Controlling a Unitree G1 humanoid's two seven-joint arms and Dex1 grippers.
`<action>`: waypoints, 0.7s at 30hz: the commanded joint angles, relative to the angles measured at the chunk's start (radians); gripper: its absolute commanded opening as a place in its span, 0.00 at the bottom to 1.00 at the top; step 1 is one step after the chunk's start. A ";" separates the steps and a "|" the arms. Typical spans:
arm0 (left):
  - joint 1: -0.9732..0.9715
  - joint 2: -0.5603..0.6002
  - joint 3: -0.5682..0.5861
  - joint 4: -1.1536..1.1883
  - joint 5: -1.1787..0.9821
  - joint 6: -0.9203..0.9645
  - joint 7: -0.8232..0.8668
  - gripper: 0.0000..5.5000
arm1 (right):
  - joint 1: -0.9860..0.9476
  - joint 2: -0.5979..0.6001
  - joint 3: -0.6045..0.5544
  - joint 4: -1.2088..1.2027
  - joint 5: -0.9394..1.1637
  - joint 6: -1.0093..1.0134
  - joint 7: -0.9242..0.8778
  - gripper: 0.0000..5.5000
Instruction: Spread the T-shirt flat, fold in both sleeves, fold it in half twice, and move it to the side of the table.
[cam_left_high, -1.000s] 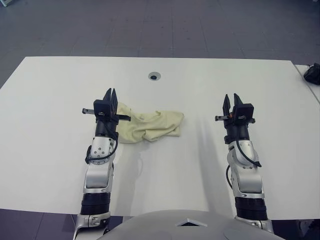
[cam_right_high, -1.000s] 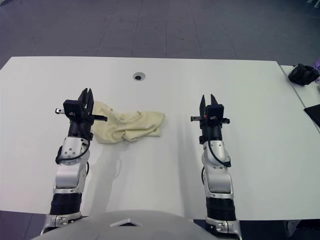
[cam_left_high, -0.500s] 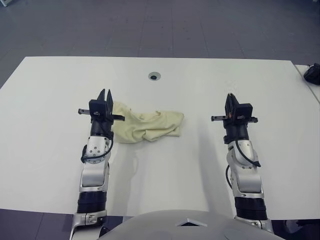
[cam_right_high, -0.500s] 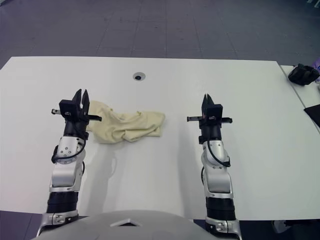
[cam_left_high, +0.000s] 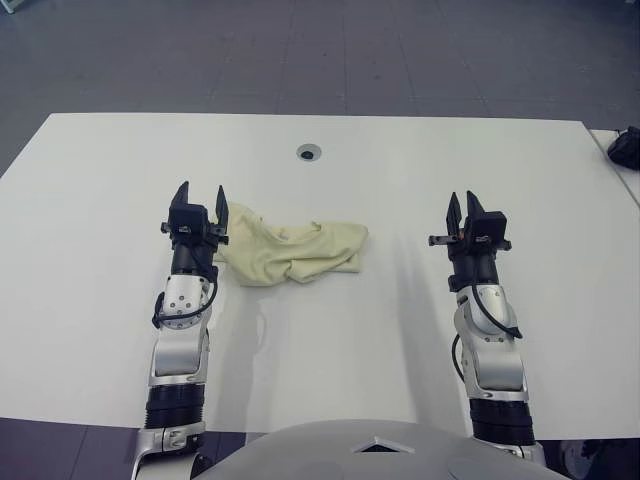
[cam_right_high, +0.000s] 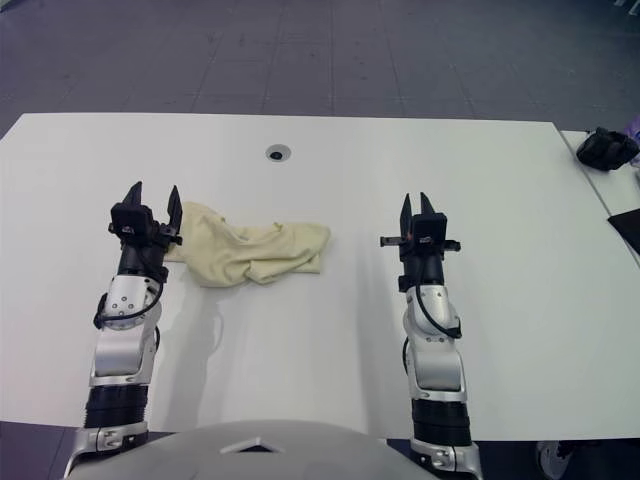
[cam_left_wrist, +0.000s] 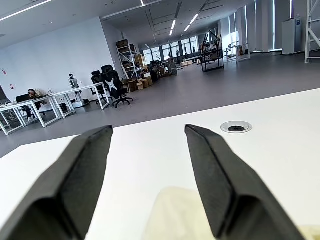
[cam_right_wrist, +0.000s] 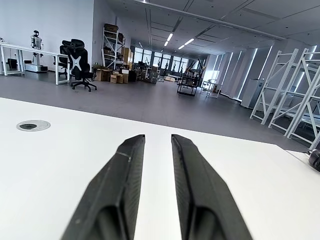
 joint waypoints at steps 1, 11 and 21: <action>0.016 0.026 0.020 0.043 0.013 -0.019 0.003 0.64 | -0.012 -0.014 -0.008 0.000 0.010 0.004 0.013 0.25; -0.008 0.176 -0.097 0.246 0.187 0.033 -0.096 0.70 | -0.010 -0.016 -0.009 -0.009 0.010 0.021 0.020 0.31; 0.002 0.267 -0.307 0.186 0.199 -0.102 -0.341 0.97 | 0.053 -0.209 0.025 -0.197 0.154 0.315 0.338 0.59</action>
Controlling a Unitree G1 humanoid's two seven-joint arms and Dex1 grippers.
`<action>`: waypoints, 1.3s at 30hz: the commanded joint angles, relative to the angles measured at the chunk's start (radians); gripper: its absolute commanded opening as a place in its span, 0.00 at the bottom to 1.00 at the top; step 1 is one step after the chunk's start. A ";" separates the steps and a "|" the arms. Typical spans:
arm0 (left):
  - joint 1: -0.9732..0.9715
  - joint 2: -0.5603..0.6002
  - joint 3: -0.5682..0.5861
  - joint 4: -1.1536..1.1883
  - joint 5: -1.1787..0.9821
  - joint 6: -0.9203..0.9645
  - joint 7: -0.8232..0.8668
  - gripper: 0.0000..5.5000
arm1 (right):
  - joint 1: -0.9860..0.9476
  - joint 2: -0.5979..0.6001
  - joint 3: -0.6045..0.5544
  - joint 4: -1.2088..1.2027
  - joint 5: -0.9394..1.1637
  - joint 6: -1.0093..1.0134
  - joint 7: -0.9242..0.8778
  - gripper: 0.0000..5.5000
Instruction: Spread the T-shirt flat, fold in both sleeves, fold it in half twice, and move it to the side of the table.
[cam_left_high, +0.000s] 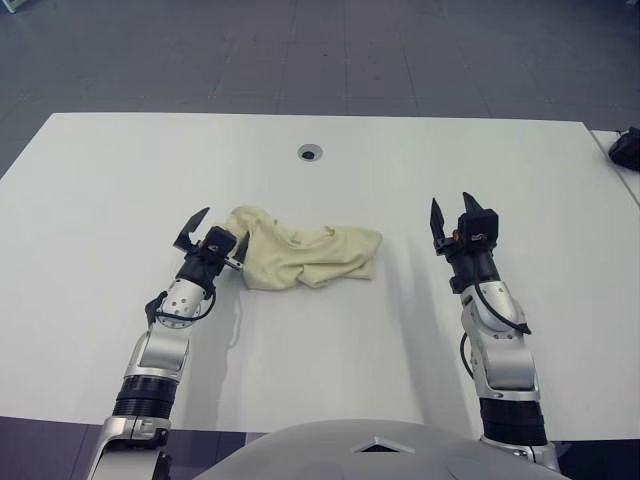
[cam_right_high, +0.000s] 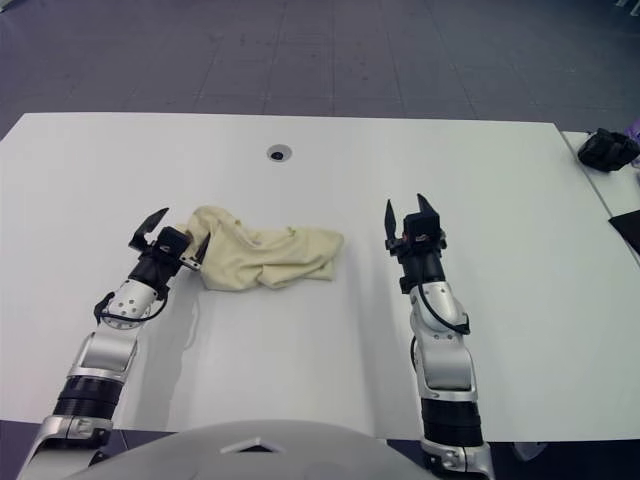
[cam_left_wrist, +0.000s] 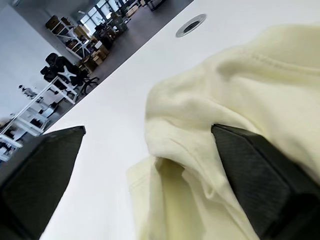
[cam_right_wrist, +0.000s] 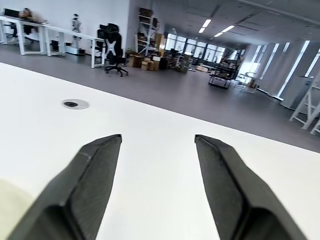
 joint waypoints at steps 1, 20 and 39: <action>0.031 0.027 -0.125 -0.023 0.005 -0.070 -0.142 0.98 | 0.046 -0.122 -0.027 -0.127 0.105 0.166 0.155 0.62; 0.036 0.033 -0.145 -0.077 -0.006 -0.079 -0.160 0.98 | 0.017 -0.515 0.000 -0.120 0.328 0.436 0.561 0.82; 0.025 0.031 -0.146 -0.051 -0.003 -0.081 -0.150 0.98 | 0.065 -0.560 0.099 -0.147 0.349 0.485 0.627 0.25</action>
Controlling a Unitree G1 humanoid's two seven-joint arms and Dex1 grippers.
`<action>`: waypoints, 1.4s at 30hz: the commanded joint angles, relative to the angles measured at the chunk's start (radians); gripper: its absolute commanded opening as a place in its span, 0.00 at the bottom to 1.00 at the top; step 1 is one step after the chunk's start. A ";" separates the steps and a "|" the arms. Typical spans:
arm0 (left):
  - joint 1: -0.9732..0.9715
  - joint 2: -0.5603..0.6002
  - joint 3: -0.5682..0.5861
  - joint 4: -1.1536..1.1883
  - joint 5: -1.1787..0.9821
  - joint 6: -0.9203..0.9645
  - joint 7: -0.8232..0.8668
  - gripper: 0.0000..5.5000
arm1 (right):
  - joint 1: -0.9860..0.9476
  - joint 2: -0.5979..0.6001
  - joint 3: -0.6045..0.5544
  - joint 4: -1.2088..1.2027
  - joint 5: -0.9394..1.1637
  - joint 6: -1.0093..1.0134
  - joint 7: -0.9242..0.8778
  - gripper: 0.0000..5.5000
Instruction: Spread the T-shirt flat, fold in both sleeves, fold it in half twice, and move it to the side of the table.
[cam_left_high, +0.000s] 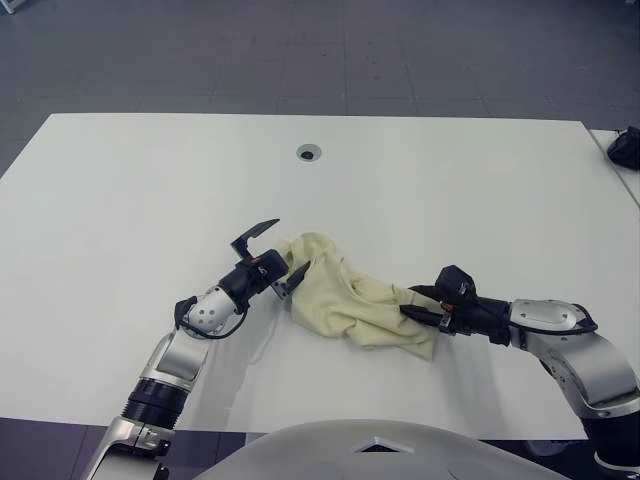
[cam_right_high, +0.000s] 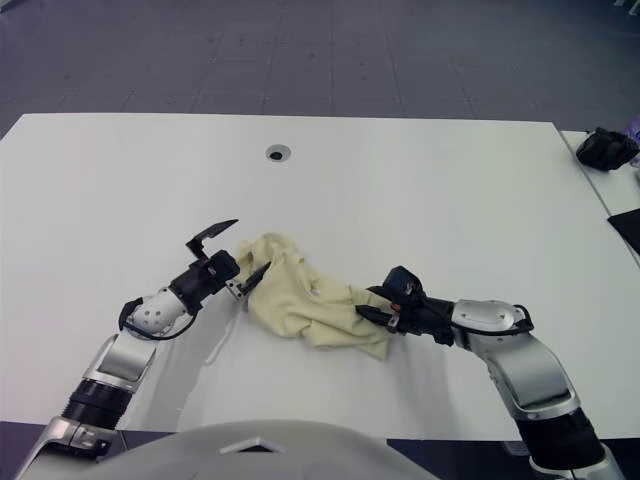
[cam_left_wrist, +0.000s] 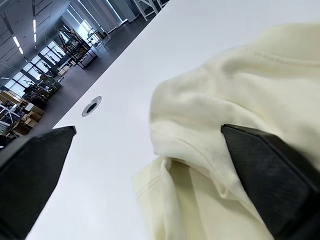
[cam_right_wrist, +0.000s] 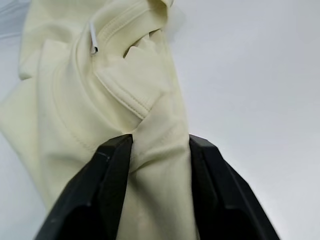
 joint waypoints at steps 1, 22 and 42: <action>0.011 0.003 -0.008 0.024 0.020 0.022 -0.003 0.98 | 0.003 -0.023 0.025 -0.015 -0.019 -0.020 0.008 0.22; 0.034 0.013 -0.010 0.038 0.017 0.028 -0.002 0.98 | 0.124 -0.065 0.091 -0.010 -0.498 -0.751 -0.107 0.06; 0.047 0.012 -0.016 0.031 0.011 0.039 -0.001 0.98 | 0.013 0.004 0.115 0.049 -0.511 -0.686 -0.108 0.47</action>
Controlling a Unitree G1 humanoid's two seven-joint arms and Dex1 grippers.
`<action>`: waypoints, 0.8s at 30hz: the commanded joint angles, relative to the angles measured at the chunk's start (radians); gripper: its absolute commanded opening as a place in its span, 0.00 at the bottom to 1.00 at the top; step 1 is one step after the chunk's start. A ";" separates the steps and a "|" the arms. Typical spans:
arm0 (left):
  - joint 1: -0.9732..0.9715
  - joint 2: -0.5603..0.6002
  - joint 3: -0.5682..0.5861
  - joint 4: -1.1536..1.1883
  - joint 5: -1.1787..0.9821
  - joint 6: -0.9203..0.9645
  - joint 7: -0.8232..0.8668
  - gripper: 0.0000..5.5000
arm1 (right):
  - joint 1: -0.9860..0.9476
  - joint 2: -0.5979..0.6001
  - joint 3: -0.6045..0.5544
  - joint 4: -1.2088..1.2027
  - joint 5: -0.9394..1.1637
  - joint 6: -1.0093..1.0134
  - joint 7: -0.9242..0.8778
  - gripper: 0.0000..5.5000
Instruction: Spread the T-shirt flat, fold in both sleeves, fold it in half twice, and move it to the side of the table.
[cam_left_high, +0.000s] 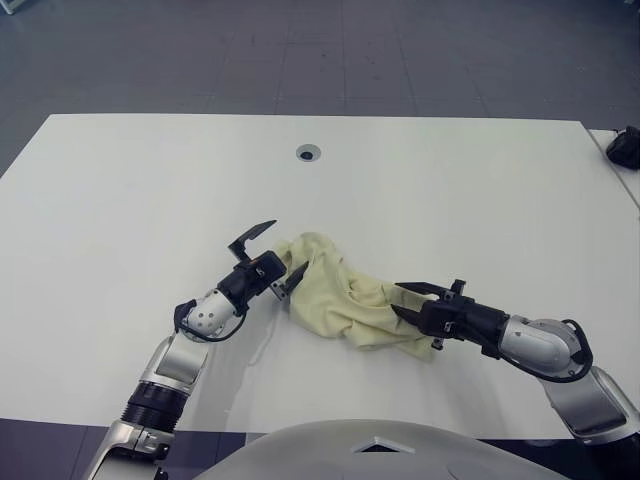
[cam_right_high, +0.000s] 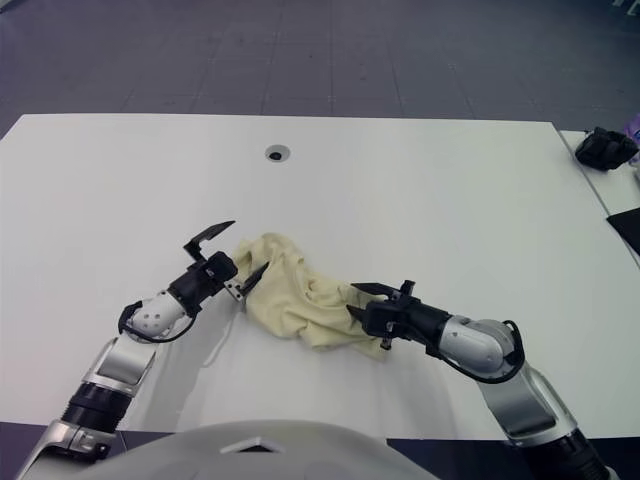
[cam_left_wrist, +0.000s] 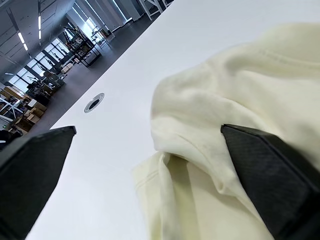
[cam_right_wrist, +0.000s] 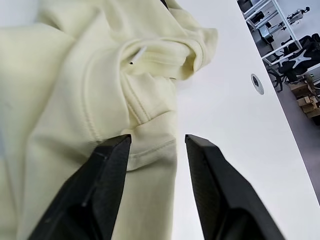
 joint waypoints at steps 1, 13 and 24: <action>0.026 0.009 -0.018 0.033 0.023 0.038 -0.021 0.98 | -0.075 0.031 0.028 0.033 0.005 0.043 0.018 0.49; 0.032 0.010 -0.018 0.043 0.016 0.035 -0.018 0.98 | -0.067 0.013 0.057 0.039 0.028 0.100 0.099 0.20; 0.036 0.011 -0.015 0.044 0.015 0.034 -0.011 0.98 | -0.027 0.005 -0.015 -0.096 0.118 0.207 0.115 0.00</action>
